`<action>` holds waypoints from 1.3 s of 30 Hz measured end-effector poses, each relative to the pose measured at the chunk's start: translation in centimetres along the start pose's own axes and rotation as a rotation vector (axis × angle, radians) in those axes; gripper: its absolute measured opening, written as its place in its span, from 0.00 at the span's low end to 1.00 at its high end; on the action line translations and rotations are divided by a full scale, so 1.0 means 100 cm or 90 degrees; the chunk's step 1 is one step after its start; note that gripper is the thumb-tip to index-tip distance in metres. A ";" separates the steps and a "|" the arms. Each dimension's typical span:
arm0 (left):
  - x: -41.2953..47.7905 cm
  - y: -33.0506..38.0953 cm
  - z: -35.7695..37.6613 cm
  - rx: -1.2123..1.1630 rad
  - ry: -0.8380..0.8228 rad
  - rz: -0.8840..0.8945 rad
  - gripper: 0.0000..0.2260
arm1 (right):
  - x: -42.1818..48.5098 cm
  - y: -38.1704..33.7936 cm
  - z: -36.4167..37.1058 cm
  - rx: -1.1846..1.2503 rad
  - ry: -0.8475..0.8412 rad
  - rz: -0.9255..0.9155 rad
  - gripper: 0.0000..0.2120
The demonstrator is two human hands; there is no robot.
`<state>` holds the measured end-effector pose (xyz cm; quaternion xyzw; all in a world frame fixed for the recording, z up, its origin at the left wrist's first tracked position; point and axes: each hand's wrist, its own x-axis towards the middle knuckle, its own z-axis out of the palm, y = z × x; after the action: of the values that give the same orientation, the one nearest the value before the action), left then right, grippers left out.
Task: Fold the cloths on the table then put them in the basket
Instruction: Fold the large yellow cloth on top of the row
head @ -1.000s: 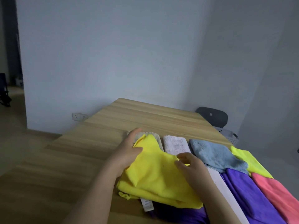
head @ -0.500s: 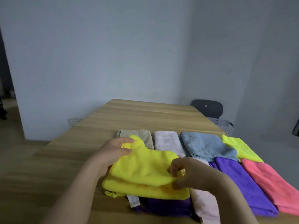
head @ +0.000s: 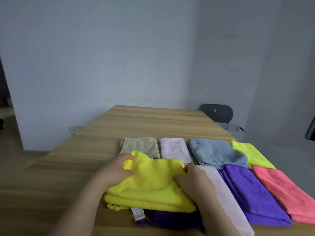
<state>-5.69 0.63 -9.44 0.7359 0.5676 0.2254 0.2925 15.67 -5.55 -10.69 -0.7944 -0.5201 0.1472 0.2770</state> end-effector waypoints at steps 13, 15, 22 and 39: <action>0.001 0.006 0.016 0.297 0.197 0.053 0.20 | 0.006 0.005 -0.005 0.115 0.050 0.027 0.16; 0.001 0.016 0.024 0.280 0.239 0.148 0.21 | 0.004 0.001 -0.002 0.069 0.034 0.015 0.24; -0.003 0.013 0.070 0.401 -0.058 0.116 0.25 | -0.002 0.003 0.001 0.026 0.018 -0.038 0.25; -0.013 0.012 0.069 0.282 0.071 0.156 0.26 | -0.006 -0.010 -0.031 0.167 -0.209 -0.136 0.35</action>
<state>-0.63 -2.10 -13.61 0.8319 0.5247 0.1693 0.0629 16.31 -6.73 -7.61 -0.6576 -0.6157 0.3107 0.3033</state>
